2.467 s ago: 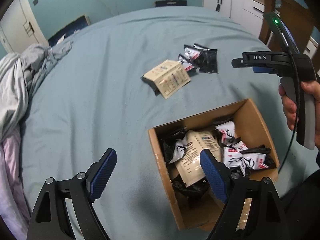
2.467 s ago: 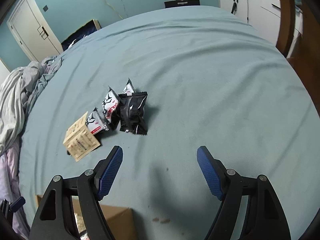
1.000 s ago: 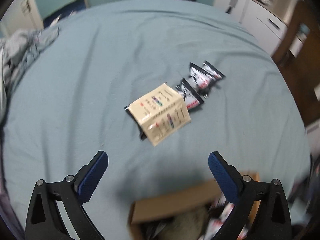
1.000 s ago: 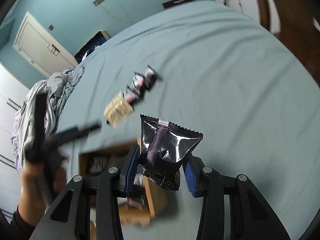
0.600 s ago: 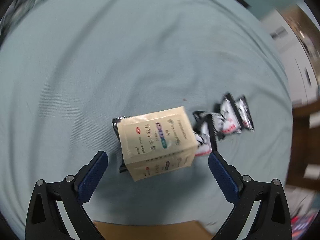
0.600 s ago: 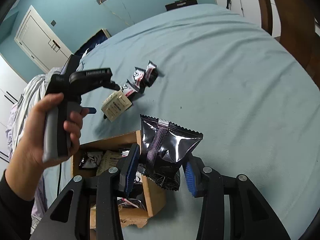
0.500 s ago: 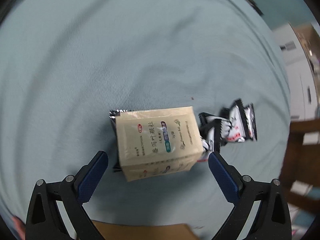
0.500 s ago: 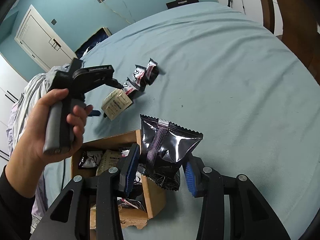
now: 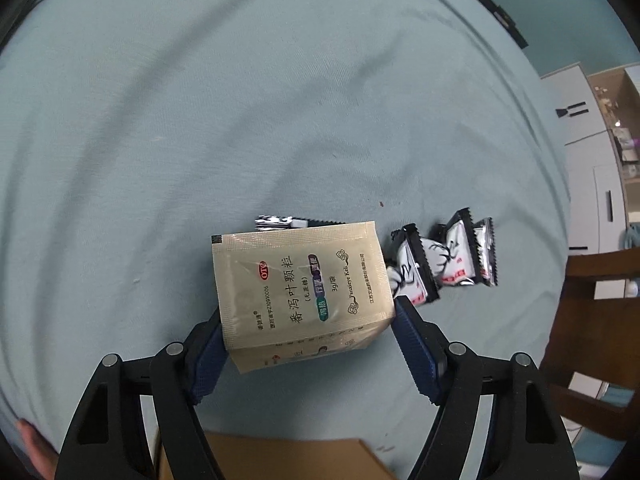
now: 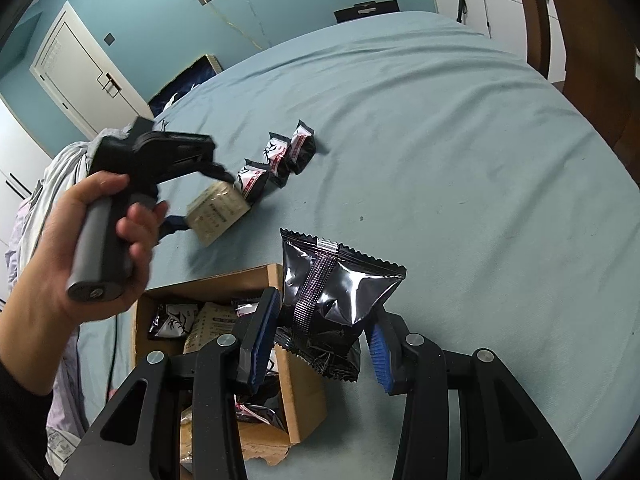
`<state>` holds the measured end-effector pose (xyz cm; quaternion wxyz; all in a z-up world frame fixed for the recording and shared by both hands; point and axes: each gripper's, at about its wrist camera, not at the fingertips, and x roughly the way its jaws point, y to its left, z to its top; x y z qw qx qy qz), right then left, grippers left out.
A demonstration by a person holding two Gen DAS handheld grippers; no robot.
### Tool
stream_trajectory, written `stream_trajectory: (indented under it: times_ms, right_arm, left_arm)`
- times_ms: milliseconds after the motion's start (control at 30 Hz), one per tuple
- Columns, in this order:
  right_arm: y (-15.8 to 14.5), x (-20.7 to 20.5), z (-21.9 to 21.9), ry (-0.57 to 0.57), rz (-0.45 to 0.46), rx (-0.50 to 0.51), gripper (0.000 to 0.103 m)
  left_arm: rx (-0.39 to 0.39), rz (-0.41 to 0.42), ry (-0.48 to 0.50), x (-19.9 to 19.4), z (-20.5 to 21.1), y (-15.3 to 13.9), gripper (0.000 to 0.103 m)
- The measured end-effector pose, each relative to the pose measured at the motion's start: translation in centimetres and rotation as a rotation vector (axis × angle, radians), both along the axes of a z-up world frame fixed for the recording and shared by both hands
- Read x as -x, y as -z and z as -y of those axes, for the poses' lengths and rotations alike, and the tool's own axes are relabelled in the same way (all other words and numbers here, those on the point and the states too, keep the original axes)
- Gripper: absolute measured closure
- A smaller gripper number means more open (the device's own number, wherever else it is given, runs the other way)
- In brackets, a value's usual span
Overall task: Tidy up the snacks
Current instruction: 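Lower both held packets into the box and open both grippers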
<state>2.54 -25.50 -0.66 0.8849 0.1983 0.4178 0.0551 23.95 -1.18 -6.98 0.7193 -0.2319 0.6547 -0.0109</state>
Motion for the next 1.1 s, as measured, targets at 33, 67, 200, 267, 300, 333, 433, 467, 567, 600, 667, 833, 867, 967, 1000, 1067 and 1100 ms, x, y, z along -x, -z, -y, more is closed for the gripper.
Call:
stream_trajectory:
  times_ms: [33, 67, 200, 267, 300, 333, 433, 467, 567, 600, 667, 833, 867, 967, 1000, 1067, 1100]
  right_arm:
    - [-0.1, 0.1, -0.1, 0.004, 0.006, 0.007, 0.063]
    - [-0.2, 0.2, -0.1, 0.006, 0.011, 0.012, 0.063]
    - [-0.4, 0.5, -0.3, 0.013, 0.027, 0.024, 0.063]
    - [-0.5, 0.7, -0.4, 0.014, 0.031, 0.026, 0.063]
    - [-0.6, 0.8, -0.4, 0.015, 0.032, 0.027, 0.063]
    - [-0.6, 0.9, -0.4, 0.016, 0.033, 0.027, 0.063]
    - [-0.9, 1.5, -0.6, 0.01, 0.042, 0.027, 0.063]
    - [-1.0, 1.7, -0.7, 0.003, 0.049, 0.029, 0.063]
    - [-1.3, 2.2, -1.0, -0.012, 0.065, 0.03, 0.063]
    - [-1.4, 2.3, -1.0, -0.015, 0.068, 0.029, 0.063]
    - [-1.5, 2.5, -1.0, -0.022, 0.078, 0.02, 0.063]
    - [-1.8, 3.3, -1.3, -0.026, 0.118, 0.041, 0.063]
    - [-1.7, 3.5, -1.5, -0.026, 0.122, 0.057, 0.063]
    - [-1.6, 4.1, -2.3, -0.044, 0.126, 0.094, 0.063]
    - [-1.7, 4.2, -2.6, -0.052, 0.128, 0.102, 0.063]
    - [-1.9, 4.5, -3.4, -0.073, 0.137, 0.123, 0.063]
    - [-2.0, 4.6, -3.8, -0.084, 0.144, 0.133, 0.063]
  left_arm:
    - [0.004, 0.009, 0.001, 0.3, -0.2, -0.7, 0.027]
    - [0.01, 0.025, 0.007, 1.0, -0.6, -1.6, 0.027]
    - [-0.014, 0.111, 0.078, 3.8, -1.0, -5.5, 0.027]
    - [-0.03, 0.149, 0.129, 5.9, -1.5, -7.2, 0.027]
    - [-0.04, 0.177, 0.161, 7.5, -1.8, -8.3, 0.027]
    - [-0.05, 0.193, 0.182, 8.5, -2.0, -8.9, 0.027]
    - [-0.082, 0.237, 0.257, 12.5, -2.6, -10.3, 0.027]
    - [-0.087, 0.245, 0.278, 13.3, -3.0, -10.7, 0.027]
    - [-0.096, 0.259, 0.337, 16.5, -3.9, -11.4, 0.027]
    - [-0.102, 0.262, 0.352, 17.4, -4.0, -11.5, 0.027]
    - [-0.114, 0.285, 0.383, 18.9, -4.0, -11.8, 0.027]
    - [-0.179, 0.428, 0.484, 22.4, -2.5, -12.3, 0.026]
    - [-0.204, 0.469, 0.504, 22.9, -2.0, -12.2, 0.026]
    - [-0.275, 0.563, 0.569, 23.7, -0.8, -11.0, 0.026]
    - [-0.254, 0.575, 0.586, 23.7, -0.6, -10.7, 0.026]
    - [-0.181, 0.578, 0.582, 23.8, -0.9, -10.3, 0.025]
    - [-0.126, 0.57, 0.579, 23.7, -1.1, -10.2, 0.022]
